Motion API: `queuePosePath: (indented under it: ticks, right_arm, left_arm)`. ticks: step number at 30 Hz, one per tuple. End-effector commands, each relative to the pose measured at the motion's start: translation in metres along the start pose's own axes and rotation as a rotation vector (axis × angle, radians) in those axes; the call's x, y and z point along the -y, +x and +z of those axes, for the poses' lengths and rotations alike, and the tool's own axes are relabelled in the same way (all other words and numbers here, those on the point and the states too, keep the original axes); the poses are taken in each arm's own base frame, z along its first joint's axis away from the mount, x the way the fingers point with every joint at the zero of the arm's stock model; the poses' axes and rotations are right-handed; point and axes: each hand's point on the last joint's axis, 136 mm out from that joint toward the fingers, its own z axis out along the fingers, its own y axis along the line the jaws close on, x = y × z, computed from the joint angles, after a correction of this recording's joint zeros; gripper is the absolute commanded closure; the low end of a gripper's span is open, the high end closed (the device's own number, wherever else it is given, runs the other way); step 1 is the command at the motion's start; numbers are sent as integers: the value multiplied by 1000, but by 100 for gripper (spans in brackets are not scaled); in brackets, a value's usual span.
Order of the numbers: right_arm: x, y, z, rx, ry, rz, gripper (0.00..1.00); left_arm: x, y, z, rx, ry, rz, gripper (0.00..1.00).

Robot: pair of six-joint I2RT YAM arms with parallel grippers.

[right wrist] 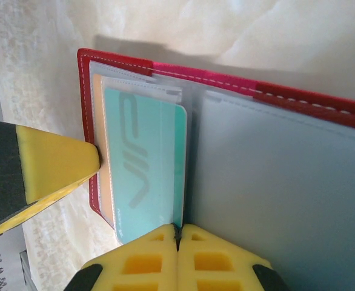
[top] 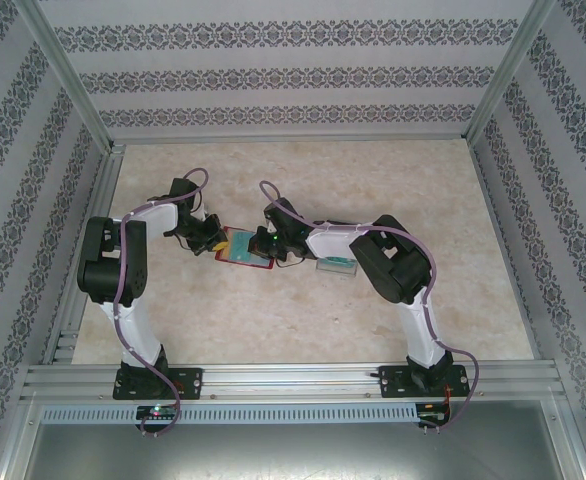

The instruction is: Take the credit cards out of the card holder

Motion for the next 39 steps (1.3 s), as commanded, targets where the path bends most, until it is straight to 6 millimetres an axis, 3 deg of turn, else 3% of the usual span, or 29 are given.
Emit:
queuePosePath:
  ticks: [1,12,26,32,39]
  right_arm:
    - [8,0,-3,-5,21,22,100]
    - [14,-11,-13,-4,28,28,100]
    - [16,-6,0,-96,36,28,100]
    - [29,-1,1,-132,77,45,100]
    - [48,-8,-15,-98,134,74,100]
  left_arm:
    - [-29,17,13,-68,-120,-30,100]
    - [-29,17,12,-68,-124,-26,100]
    - [-27,19,15,-76,-120,-17,100]
    - [-27,18,14,-76,-123,-14,100]
    - [-30,19,15,-81,-137,-18,100]
